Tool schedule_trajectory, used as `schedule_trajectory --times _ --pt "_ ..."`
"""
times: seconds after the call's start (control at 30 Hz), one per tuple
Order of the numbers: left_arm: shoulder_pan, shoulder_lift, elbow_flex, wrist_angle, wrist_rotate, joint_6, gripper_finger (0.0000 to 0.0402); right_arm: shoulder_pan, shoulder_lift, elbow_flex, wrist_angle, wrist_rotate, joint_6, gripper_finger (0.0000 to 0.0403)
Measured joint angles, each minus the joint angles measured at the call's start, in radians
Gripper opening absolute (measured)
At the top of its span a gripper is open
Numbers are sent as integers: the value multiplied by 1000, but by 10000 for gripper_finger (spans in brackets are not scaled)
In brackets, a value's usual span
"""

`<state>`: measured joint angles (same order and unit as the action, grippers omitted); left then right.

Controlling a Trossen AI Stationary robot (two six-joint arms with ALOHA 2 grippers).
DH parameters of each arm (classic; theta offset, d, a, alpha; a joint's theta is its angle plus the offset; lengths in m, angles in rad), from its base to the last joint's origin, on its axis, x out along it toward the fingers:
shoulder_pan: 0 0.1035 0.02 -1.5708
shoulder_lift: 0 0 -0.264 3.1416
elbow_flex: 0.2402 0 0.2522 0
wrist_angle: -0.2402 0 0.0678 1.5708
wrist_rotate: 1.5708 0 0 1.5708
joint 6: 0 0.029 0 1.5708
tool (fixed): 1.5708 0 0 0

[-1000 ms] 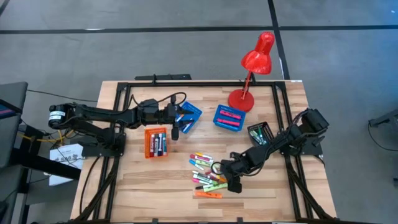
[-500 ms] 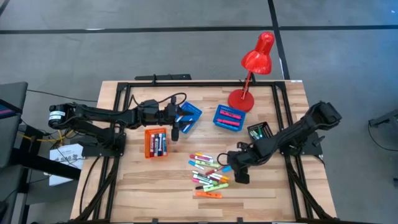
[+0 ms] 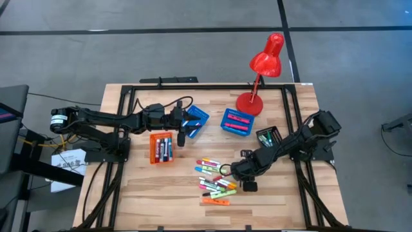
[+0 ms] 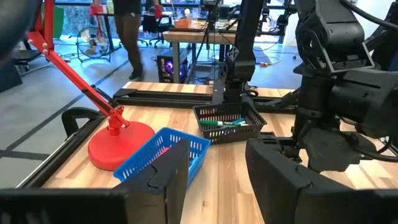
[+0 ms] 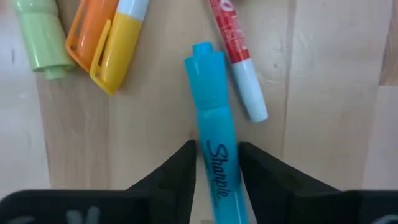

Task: Pick & Place Markers
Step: Put the large light blue highlighter pen into the right blue bin, then put the top large light green highlighter pen into the right blue bin

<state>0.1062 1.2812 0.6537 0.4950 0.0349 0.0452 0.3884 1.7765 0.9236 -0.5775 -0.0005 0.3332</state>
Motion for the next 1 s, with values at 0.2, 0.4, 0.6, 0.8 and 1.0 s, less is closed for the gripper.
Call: schedule_trajectory --times 0.2,0.4,0.6,0.8,1.0 --pt "0 0 0 0 0 2 155 -29 -132 31 -15 12 -51 52" --pt "0 0 0 0 0 2 155 -91 -310 49 -14 184 -259 45" --pt "0 0 0 0 0 2 155 -227 -403 51 -11 607 -320 80" --pt "0 0 -1 0 0 2 155 -427 -343 52 -56 488 -184 86" --pt "0 0 -1 0 0 -1 155 -542 -181 51 -121 387 -211 61"
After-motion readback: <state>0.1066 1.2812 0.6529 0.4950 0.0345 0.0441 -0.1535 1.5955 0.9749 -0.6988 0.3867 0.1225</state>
